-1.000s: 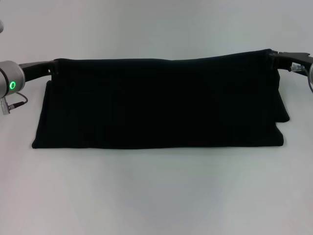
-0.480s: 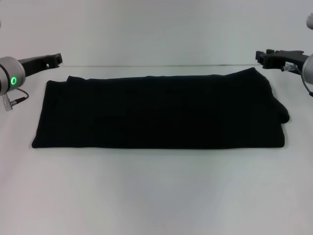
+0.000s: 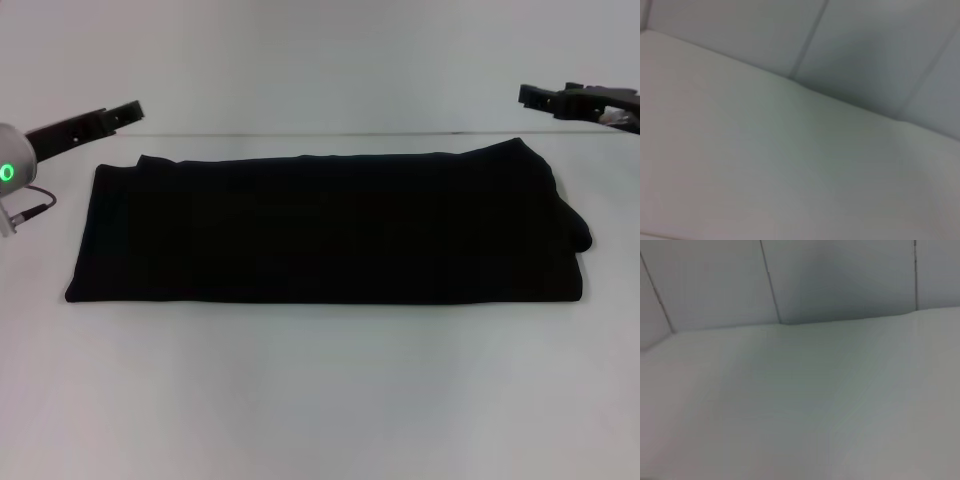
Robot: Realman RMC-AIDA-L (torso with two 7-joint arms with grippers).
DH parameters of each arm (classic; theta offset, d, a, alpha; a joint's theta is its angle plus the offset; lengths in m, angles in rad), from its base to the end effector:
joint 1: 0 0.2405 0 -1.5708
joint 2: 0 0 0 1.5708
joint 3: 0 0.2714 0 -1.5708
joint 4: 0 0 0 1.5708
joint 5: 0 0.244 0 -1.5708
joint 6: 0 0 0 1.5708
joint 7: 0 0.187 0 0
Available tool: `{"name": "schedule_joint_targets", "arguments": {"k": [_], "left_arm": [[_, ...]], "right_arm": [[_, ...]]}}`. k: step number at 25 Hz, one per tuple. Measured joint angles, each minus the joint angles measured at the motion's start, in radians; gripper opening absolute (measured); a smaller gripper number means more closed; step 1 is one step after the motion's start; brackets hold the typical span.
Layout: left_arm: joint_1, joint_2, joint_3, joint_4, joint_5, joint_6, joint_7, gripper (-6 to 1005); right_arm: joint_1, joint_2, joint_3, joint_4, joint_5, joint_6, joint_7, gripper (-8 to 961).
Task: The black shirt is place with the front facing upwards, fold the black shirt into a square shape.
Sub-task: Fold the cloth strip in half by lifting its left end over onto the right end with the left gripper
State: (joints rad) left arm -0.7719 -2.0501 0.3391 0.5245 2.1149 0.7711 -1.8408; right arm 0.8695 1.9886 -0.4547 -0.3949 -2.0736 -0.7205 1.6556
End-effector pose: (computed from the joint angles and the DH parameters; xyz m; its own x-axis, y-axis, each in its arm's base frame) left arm -0.3270 0.5258 0.0255 0.3781 0.4875 0.7870 0.9241 -0.1477 -0.3524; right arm 0.2869 0.5536 0.0101 0.6006 -0.4622 -0.6524 -0.7994 -0.3284 -0.5032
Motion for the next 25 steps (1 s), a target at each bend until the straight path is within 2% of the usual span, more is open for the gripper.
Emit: {"name": "schedule_joint_targets", "arguments": {"k": [2,6,10,15,19,25], "left_arm": [[0.021,0.010,0.000,0.016,-0.015,0.106,0.000,755],[0.069,0.026,0.000,0.058,-0.057,0.353,0.002,793],[0.094,0.028,0.000,0.083,-0.066,0.470,0.003,801],[0.119,0.034,0.006,0.087,-0.045,0.573,-0.006,798],[0.150,0.059,0.055,0.088,-0.018,0.660,-0.053,797],[0.207,0.084,0.093,0.090,-0.011,0.723,-0.150,798]], "right_arm": [[-0.017,-0.012,-0.001,-0.026,-0.001,-0.080,0.049,599],[-0.047,-0.030,-0.011,-0.075,-0.002,-0.231,0.137,761],[-0.073,-0.050,-0.055,-0.106,-0.005,-0.334,0.227,894],[-0.088,-0.092,-0.157,-0.114,-0.009,-0.435,0.349,915],[-0.095,-0.118,-0.182,-0.122,-0.016,-0.531,0.417,914],[-0.110,-0.125,-0.157,-0.150,-0.009,-0.614,0.441,911]]}}
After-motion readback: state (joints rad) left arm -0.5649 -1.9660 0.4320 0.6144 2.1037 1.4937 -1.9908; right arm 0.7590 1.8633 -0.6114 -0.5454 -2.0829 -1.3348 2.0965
